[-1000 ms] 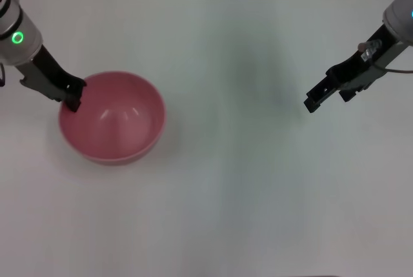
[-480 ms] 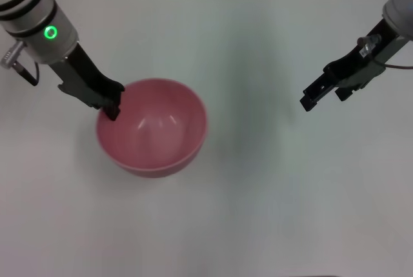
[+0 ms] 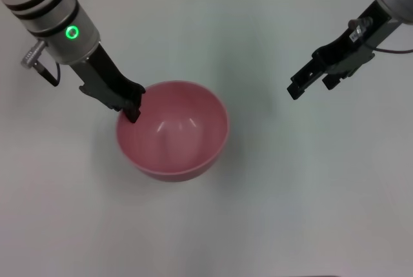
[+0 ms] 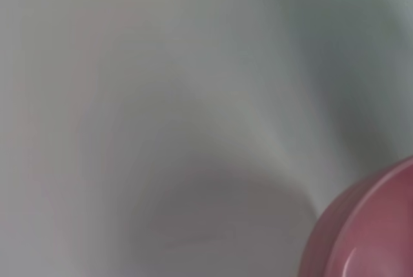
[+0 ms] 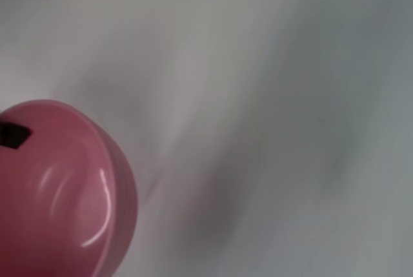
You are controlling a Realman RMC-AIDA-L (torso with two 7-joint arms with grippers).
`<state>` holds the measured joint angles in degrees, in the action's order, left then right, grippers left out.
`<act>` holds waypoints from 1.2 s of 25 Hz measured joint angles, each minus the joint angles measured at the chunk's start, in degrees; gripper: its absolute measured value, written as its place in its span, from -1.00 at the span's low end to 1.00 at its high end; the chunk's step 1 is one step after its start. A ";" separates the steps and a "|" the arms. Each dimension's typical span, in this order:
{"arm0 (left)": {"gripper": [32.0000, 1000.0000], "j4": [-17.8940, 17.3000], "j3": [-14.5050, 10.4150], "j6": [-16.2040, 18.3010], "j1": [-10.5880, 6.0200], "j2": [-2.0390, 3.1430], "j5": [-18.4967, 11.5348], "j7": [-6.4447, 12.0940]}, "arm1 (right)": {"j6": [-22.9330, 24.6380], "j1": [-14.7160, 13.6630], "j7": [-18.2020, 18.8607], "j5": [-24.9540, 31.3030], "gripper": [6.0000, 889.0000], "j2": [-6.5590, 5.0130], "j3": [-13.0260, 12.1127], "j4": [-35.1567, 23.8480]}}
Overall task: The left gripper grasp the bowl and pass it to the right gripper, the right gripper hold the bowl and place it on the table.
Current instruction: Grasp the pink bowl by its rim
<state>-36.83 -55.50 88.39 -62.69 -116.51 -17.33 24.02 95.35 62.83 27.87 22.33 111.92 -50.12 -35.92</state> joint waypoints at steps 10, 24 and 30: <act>-0.98 0.33 -0.38 -0.40 -2.27 -0.49 -2.36 -0.03 | 0.63 2.00 0.09 1.44 0.97 0.13 0.13 -0.12; -0.97 1.23 -0.57 -1.43 -4.52 -0.90 -3.94 0.04 | 0.72 5.35 0.07 2.40 0.97 0.83 -0.04 -0.11; -0.97 1.24 -2.66 -2.17 -5.98 -1.00 -6.57 -0.04 | 0.72 5.89 -0.01 2.90 0.97 1.07 -0.32 -0.11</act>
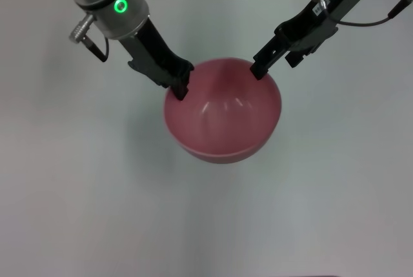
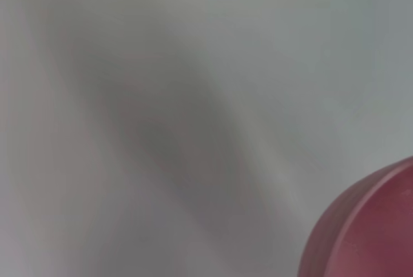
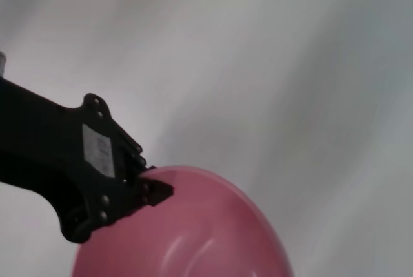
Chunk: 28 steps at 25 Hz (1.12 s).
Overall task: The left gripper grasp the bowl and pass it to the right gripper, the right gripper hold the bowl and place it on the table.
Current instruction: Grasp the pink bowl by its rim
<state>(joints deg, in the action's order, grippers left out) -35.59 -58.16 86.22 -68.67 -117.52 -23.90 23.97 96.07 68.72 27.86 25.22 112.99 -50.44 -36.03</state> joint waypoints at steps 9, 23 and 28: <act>-0.97 -0.03 -0.90 -0.45 -1.72 0.12 -2.35 -0.11 | -0.66 0.38 0.72 -0.40 0.97 1.22 -0.30 0.51; -0.97 -0.08 -0.90 -0.41 -2.34 0.19 -3.01 -0.16 | -2.67 0.17 1.14 -0.66 0.66 1.99 -3.80 0.92; -0.97 -0.05 -0.90 -0.15 -2.40 0.19 -3.01 -0.16 | -3.09 0.12 0.97 -0.69 0.32 2.00 -4.75 0.91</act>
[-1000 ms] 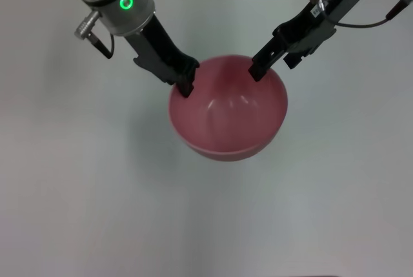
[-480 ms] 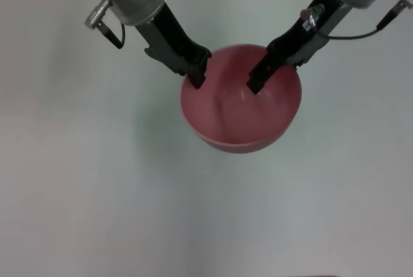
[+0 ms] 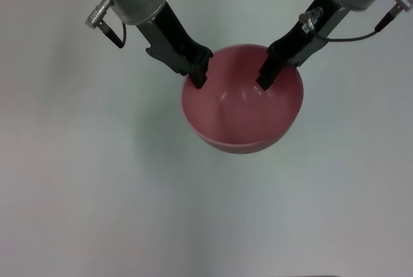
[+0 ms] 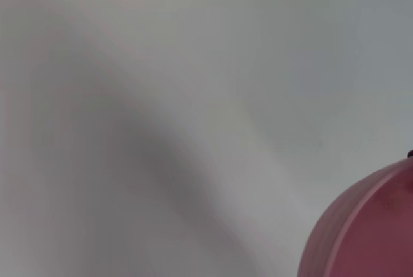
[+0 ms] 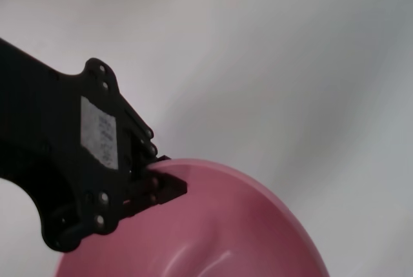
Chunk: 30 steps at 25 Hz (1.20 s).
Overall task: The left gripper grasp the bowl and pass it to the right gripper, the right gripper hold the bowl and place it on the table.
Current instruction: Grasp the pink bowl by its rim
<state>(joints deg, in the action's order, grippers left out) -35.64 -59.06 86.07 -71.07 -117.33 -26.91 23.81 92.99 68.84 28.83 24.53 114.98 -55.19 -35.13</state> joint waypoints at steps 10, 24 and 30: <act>-0.97 0.05 0.01 0.24 -0.14 -0.16 0.02 0.00 | -0.60 0.01 -0.22 -0.08 -0.48 0.06 -0.01 -0.03; -0.97 -0.12 -2.79 0.67 -0.75 -0.11 -2.85 0.02 | -1.04 -0.03 0.14 -0.86 -0.87 0.06 -0.19 0.66; -0.97 -0.27 -2.98 0.52 -0.67 -0.15 -3.09 0.00 | -1.28 0.03 0.17 -0.83 -0.90 0.06 -0.81 0.68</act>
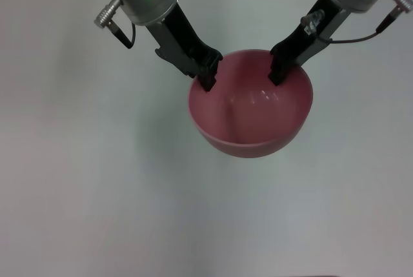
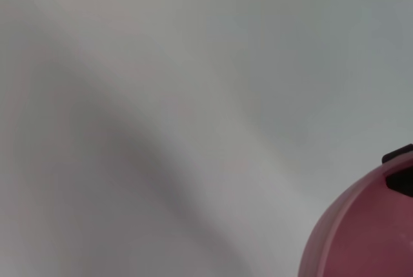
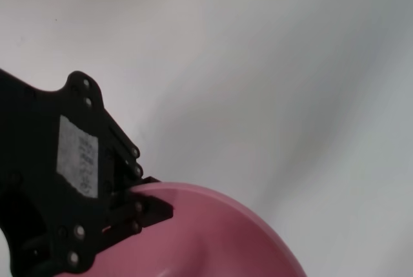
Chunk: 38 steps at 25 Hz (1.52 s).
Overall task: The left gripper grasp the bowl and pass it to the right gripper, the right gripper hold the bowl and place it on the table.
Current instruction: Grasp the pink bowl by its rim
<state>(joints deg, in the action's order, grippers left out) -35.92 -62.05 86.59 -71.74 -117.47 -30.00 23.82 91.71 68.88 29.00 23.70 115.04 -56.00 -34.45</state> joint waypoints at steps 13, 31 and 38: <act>-0.97 -0.14 0.03 0.10 -0.02 0.06 -0.92 0.22 | -0.05 0.04 0.01 0.23 -0.92 -0.16 0.01 0.00; 0.36 -0.45 0.04 0.25 0.06 0.36 -0.85 -0.30 | 0.04 -0.17 0.00 0.17 -0.94 -0.35 -0.16 0.00; 0.61 -1.01 0.24 0.25 0.22 0.40 -0.86 -0.29 | 0.06 -0.57 0.00 0.14 -0.95 -0.43 -0.16 0.00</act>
<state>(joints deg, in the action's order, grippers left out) -36.92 -61.81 86.83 -71.52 -117.07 -30.86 23.53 91.76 68.31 29.00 23.83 114.61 -56.16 -34.45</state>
